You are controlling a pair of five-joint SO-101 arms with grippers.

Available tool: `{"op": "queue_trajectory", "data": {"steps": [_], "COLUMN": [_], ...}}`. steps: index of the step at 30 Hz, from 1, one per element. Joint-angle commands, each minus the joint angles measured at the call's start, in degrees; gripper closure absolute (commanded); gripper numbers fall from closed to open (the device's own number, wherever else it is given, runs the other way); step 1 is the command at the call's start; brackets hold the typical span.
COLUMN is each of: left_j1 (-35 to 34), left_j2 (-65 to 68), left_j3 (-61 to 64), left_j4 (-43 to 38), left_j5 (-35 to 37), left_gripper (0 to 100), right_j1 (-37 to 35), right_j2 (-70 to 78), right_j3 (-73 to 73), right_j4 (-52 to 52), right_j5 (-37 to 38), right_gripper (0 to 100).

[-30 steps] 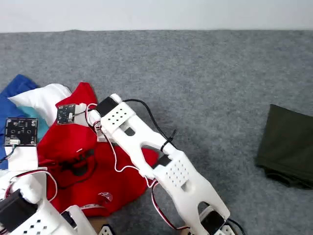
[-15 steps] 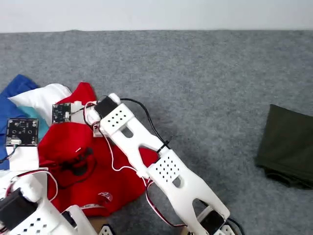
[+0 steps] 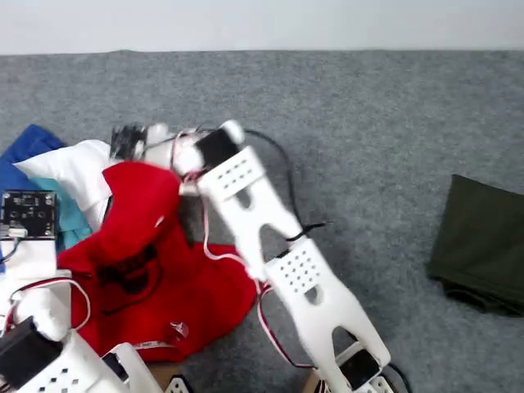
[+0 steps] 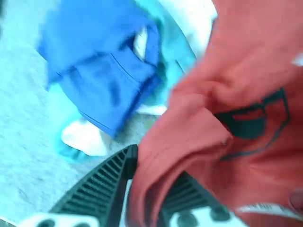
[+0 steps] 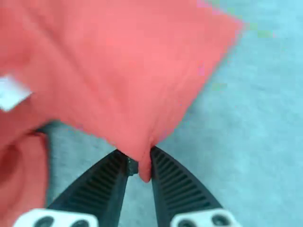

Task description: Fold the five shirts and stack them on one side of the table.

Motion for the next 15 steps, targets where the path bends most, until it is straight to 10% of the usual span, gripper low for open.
{"op": "queue_trajectory", "data": {"steps": [1, 15], "left_j1": [-0.18, 10.2], "left_j2": [-0.35, -0.26], "left_j3": [-3.82, -10.15], "left_j4": [-3.87, -30.42], "left_j5": [0.44, 9.32], "left_gripper": [99, 99], "right_j1": [4.35, 18.59], "right_j2": [-9.1, -32.66], "right_j3": [-2.55, -2.55], "right_j4": [2.33, 2.24], "right_j5": [0.35, 0.35], "right_gripper": [98.7, 98.7]}}
